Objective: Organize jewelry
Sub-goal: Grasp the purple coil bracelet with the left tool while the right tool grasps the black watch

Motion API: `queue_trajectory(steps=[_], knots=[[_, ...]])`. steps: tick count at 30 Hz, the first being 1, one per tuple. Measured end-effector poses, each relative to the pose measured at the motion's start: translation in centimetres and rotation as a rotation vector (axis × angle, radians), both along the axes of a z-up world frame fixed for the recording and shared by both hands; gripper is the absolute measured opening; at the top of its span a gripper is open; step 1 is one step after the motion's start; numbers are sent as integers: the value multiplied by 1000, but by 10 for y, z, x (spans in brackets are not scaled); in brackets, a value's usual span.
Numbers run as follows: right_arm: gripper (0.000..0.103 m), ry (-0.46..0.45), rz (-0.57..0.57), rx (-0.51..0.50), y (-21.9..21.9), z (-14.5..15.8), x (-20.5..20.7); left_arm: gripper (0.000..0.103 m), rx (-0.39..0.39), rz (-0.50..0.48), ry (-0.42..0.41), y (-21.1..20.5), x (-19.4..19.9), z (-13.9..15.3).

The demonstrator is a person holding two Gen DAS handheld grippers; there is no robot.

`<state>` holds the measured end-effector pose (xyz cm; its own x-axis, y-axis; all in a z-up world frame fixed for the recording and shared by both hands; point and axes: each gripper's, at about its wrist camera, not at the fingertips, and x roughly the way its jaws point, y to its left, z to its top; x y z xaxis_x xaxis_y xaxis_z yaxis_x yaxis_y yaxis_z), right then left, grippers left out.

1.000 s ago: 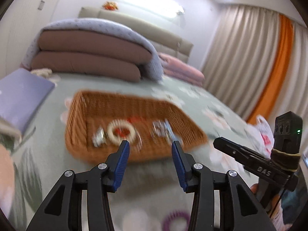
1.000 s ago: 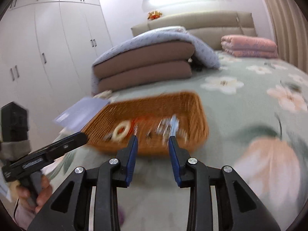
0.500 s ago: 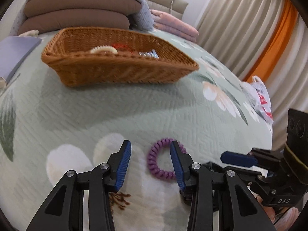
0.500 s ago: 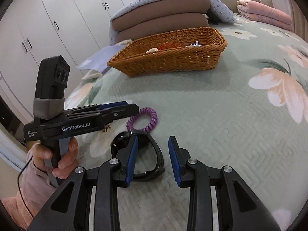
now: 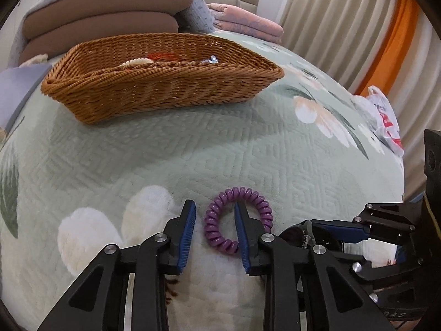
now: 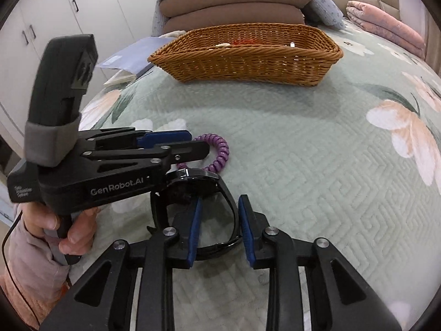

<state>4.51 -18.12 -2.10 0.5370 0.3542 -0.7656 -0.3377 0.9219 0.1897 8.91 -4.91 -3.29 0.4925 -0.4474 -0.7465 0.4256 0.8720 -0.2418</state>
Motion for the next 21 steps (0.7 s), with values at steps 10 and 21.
queue_trajectory(steps=[10, 21], knots=[[11, -80, -43, 48, -7, -3, -10, 10, -3, 17, -26, 1, -2, -3], [9, -85, -69, 100, -19, -2, -10, 10, -47, 20, -10, 5, 0, -5]])
